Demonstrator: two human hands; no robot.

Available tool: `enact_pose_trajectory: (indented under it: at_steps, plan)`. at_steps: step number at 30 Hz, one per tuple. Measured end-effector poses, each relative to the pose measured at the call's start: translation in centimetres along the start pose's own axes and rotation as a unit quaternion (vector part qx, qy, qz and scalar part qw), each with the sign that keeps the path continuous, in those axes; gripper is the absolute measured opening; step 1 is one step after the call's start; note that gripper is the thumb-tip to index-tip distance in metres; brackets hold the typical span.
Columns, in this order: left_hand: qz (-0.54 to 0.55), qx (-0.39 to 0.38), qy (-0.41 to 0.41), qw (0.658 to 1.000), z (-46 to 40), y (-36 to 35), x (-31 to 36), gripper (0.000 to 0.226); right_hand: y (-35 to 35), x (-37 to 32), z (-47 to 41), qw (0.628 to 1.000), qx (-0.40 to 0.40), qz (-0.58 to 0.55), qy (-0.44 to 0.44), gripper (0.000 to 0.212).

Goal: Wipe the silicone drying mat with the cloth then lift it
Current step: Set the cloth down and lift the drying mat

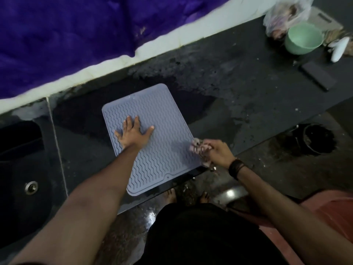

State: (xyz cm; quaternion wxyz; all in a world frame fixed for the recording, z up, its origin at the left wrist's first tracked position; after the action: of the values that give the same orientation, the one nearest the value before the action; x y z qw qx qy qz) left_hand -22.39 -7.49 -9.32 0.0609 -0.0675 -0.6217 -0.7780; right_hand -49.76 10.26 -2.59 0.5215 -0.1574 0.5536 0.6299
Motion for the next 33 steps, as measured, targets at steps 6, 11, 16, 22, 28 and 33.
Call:
enact_pose_trajectory:
  at_steps: [6,11,16,22,28,33]
  plan:
    - [0.123,0.048,0.053,0.99,2.8,4.0,-1.6,0.073,-4.2,-3.0,-3.3,0.879,-0.138,-0.411,-0.197,0.041]
    - [0.498,-0.005,0.218,0.839,6.8,5.5,-1.2,0.085,-9.5,-8.0,-3.6,0.842,-0.252,-0.448,-0.163,0.047]
    - [0.577,-0.098,0.216,0.781,9.2,6.2,-0.8,0.062,-13.2,-13.4,-2.1,0.846,-0.305,-0.427,-0.099,0.049]
    - [0.593,-0.021,0.262,0.761,8.7,7.7,-5.9,0.035,-17.7,-14.6,-1.7,0.91,-0.306,-0.271,-0.065,0.044]
    - [0.574,-0.013,0.268,0.774,6.5,9.2,-12.2,0.03,-22.5,-17.5,-3.9,0.959,-0.191,-0.187,-0.099,0.038]
    - [0.563,0.008,0.292,0.773,4.5,9.9,-21.4,0.017,-27.7,-23.2,-6.5,0.961,-0.146,-0.181,-0.152,0.015]
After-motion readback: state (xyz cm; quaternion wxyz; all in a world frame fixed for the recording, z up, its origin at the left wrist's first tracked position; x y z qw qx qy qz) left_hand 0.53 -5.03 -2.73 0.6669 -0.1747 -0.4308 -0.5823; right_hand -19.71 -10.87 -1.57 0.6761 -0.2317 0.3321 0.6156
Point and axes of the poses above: each hand's wrist, its own z-axis away from the middle knuckle, its own y-axis out of the back of the hand, x = y × z, the point moved 10 cm from there along -z, towards the middle knuckle, and after that the axes turned 13 degrees about x, right-handed, at the moved point
